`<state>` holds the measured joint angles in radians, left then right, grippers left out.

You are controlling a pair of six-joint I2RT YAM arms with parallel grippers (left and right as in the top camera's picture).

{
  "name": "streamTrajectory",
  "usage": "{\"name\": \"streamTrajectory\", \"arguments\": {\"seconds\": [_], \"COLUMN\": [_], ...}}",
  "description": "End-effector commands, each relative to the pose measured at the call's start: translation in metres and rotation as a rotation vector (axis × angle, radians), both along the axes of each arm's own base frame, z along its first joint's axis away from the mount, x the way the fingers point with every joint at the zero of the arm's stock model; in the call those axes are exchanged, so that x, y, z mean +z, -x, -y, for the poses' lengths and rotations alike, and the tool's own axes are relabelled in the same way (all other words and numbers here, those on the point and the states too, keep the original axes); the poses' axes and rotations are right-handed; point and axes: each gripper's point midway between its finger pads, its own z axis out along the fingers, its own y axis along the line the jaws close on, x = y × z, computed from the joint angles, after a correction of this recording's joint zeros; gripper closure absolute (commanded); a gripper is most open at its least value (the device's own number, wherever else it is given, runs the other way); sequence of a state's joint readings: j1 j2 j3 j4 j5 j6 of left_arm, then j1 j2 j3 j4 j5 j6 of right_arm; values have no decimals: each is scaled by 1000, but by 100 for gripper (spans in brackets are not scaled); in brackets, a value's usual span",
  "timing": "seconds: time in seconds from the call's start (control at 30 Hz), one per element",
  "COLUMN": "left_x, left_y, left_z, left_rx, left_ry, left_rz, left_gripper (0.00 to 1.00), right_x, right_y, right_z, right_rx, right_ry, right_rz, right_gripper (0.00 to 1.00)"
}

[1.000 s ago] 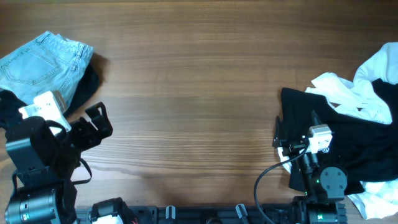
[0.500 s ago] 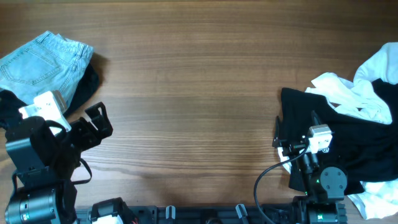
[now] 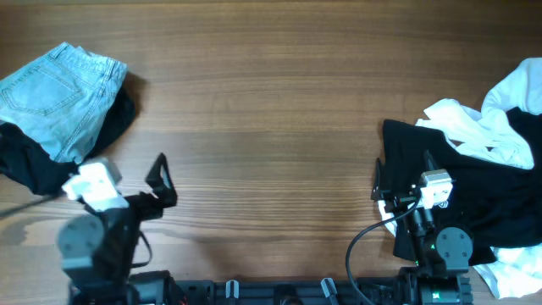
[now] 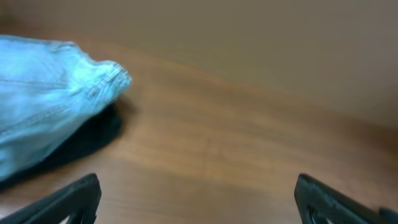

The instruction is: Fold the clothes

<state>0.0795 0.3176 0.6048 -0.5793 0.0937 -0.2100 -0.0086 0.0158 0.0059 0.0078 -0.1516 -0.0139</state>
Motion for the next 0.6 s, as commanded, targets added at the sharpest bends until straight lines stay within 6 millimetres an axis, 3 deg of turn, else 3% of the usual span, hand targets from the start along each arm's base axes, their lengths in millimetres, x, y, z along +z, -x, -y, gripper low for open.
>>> {"name": "streamTrajectory", "arguments": {"seconds": [0.0, 0.27, 0.37, 0.47, 0.57], "left_x": [-40, -60, -70, -95, -95], "left_y": [-5, -23, -24, -23, -24], "left_z": [6, 5, -1, 6, 7], "left_rx": [-26, -17, 19, -22, -23], "left_ry": [-4, -17, -28, -6, -6], "left_rz": [91, 363, 321, 220, 218], "left_gripper": [0, 0, 0, 0, 0], "right_x": [2, 2, 2, 2, 2], "right_y": [0, 0, 0, 0, 0], "right_z": [2, 2, 2, 2, 2], "right_rx": [-13, -13, -13, -13, -13], "right_ry": [11, 12, 11, 11, 11], "right_rz": [12, 12, 12, 12, 12], "right_gripper": [0, 0, 1, 0, 0]}}
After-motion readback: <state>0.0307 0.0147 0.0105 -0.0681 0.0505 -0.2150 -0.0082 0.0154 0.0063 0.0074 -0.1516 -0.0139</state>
